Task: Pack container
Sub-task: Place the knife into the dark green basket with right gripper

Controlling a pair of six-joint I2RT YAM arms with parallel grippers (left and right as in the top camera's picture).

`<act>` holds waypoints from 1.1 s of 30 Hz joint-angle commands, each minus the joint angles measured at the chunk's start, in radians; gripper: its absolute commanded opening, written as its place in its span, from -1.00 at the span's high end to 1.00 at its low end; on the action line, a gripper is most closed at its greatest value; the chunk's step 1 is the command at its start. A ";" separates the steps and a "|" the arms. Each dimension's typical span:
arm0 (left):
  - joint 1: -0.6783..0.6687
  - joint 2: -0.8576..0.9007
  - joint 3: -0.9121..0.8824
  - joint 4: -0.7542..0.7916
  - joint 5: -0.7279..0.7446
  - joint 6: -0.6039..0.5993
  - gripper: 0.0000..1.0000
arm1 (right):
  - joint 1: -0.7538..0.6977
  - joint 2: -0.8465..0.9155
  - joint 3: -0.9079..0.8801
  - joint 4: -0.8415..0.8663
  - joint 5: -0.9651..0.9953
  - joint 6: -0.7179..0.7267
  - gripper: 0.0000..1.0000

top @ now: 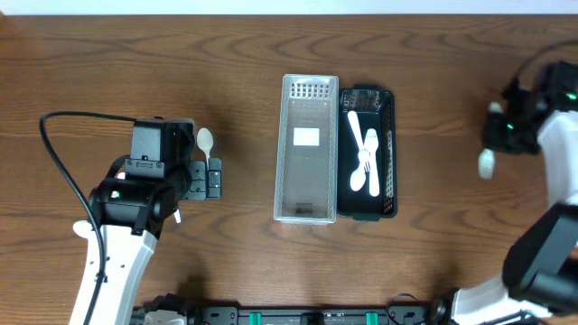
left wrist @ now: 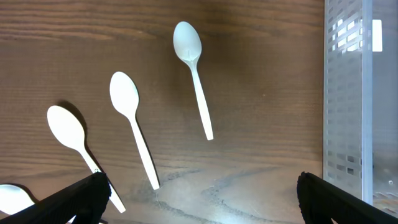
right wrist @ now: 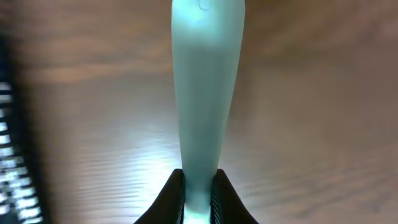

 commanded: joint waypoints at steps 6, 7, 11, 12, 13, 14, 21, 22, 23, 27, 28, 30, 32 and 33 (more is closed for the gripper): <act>-0.003 0.003 0.019 -0.003 -0.011 0.002 -0.96 | 0.328 -0.138 0.014 0.002 -0.013 0.280 0.97; -0.003 0.003 0.019 -0.003 -0.011 0.002 -0.96 | 0.364 -0.137 0.014 0.005 -0.009 0.309 0.98; -0.003 0.003 0.019 -0.006 -0.011 0.002 -0.96 | 0.484 -0.107 0.014 0.025 0.037 0.381 0.98; -0.003 0.003 0.019 -0.007 -0.011 0.002 -0.96 | 0.510 -0.093 0.014 0.032 0.047 0.386 0.97; -0.003 0.003 0.019 -0.007 -0.011 0.002 -0.96 | 0.528 -0.079 0.014 0.039 0.051 0.386 0.98; -0.003 0.003 0.019 -0.007 -0.011 0.002 -0.96 | 0.549 -0.058 0.014 0.042 0.054 0.388 0.98; -0.003 0.003 0.019 -0.010 -0.011 0.002 -0.96 | 0.591 0.117 0.014 0.038 0.044 0.396 0.87; -0.003 0.003 0.019 -0.010 -0.011 0.002 -0.96 | 0.593 0.134 0.014 0.038 0.040 0.396 0.75; -0.003 0.003 0.019 -0.012 -0.011 0.002 -0.96 | 0.596 0.151 0.014 0.039 0.040 0.396 0.56; -0.003 0.003 0.019 -0.014 -0.011 0.002 -0.96 | 0.597 0.155 0.014 0.054 0.042 0.380 0.05; -0.003 0.003 0.019 -0.014 -0.011 0.002 -0.96 | 0.597 0.150 0.016 0.058 0.042 0.369 -0.10; -0.003 0.003 0.019 -0.014 -0.011 0.002 -0.96 | 0.597 0.137 0.025 0.055 0.042 0.349 -0.21; -0.003 0.003 0.019 -0.014 -0.011 0.002 -0.96 | 0.597 0.116 0.039 0.042 0.042 0.339 -0.24; -0.003 0.003 0.019 -0.013 -0.011 0.002 -0.96 | 0.597 0.102 0.050 0.031 0.042 0.328 -0.24</act>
